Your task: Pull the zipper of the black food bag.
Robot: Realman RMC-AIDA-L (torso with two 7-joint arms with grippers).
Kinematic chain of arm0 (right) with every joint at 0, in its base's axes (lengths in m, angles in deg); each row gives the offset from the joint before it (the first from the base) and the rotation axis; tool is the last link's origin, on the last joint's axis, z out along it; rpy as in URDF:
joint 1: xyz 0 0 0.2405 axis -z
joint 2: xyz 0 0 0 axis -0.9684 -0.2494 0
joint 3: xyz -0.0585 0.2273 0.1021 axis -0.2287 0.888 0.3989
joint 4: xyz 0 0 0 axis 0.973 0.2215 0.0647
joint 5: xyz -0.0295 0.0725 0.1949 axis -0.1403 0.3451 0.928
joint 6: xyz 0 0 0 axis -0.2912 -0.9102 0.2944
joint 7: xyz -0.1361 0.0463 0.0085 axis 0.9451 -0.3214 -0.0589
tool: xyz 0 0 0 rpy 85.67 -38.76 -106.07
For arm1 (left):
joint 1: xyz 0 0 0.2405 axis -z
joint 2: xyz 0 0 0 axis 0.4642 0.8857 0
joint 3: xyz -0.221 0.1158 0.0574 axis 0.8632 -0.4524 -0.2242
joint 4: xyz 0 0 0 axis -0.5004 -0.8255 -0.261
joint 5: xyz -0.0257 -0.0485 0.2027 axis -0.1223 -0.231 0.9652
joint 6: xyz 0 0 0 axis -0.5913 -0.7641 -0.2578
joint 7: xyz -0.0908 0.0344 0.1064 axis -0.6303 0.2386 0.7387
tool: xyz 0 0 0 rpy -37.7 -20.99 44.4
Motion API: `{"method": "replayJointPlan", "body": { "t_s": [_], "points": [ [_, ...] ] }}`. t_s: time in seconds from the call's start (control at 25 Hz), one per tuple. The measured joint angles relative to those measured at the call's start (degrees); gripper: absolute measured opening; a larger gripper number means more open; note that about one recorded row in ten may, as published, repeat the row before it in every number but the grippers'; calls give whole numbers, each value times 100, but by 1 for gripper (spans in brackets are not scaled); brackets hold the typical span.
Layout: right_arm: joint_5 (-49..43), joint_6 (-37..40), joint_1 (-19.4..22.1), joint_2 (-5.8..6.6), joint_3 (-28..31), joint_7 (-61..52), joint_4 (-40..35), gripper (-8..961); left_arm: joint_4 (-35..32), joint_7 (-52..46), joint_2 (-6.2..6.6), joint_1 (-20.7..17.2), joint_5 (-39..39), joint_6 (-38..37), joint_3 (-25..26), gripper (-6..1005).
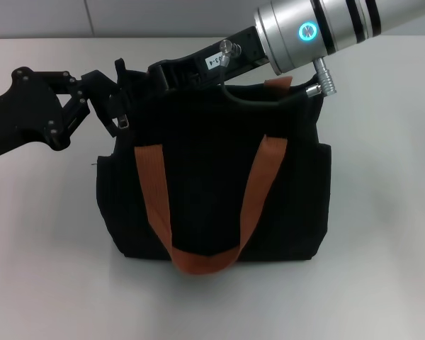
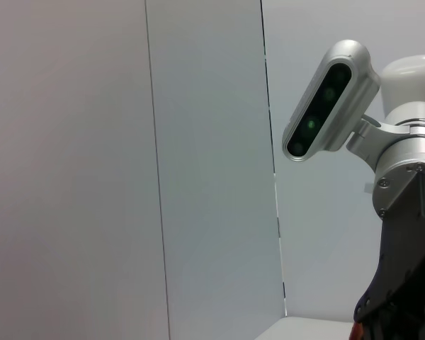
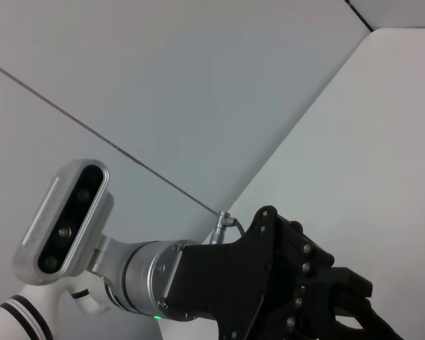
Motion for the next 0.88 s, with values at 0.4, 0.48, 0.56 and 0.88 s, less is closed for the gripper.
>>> {"method": "replayJointPlan", "body": {
  "t_s": [0.4,0.48,0.56,0.88],
  "points": [
    [19,-29,32,0,-109,-4,-32,261,0,-2,0,-21,-72,-34,-1,69],
    [24,-61,32,-2,-138,10,-32,247,0,5,-6,-28,-76,-36,-1,70],
    [25,-63,32,-5,-140,23,-32,233,0,5,-9,-28,-77,-37,-2,71],
    [178,-71,60,-17,-149,66,-59,163,0,-5,-9,-27,-81,-42,-1,74]
  ]
}}
